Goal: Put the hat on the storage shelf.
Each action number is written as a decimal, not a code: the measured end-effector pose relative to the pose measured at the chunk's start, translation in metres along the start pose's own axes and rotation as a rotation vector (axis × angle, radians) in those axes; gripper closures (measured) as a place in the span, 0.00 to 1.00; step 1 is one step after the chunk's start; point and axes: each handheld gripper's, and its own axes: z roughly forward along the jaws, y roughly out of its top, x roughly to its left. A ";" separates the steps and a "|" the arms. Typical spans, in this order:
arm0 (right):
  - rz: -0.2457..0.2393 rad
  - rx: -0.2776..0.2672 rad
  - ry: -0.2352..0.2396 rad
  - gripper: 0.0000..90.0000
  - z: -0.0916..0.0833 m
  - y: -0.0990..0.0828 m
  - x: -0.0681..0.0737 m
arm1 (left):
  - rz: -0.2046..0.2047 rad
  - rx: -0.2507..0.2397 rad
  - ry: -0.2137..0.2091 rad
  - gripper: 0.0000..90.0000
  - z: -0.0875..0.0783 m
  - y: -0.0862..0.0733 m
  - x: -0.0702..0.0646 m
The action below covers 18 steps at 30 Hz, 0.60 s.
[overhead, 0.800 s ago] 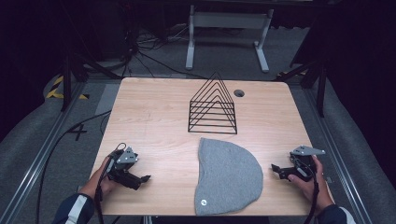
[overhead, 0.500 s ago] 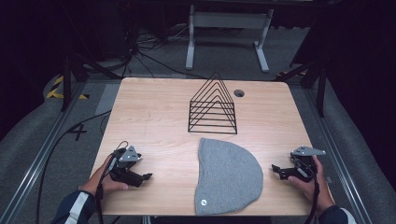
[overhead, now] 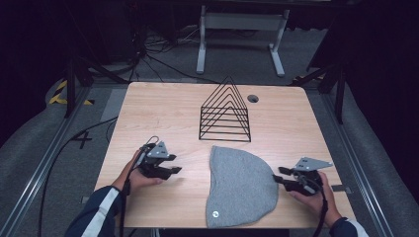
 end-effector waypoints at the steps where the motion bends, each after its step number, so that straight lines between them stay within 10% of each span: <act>1: -0.029 -0.007 0.036 0.78 0.004 0.005 0.012 | 0.016 -0.008 -0.019 0.60 0.006 0.008 -0.002; 10: -0.201 0.039 0.281 0.96 0.038 0.017 0.097 | 0.162 0.027 -0.086 0.67 0.076 0.061 -0.029; 18: -0.267 0.102 0.336 0.98 0.049 0.014 0.116 | 0.152 0.066 -0.097 0.68 0.100 0.065 -0.034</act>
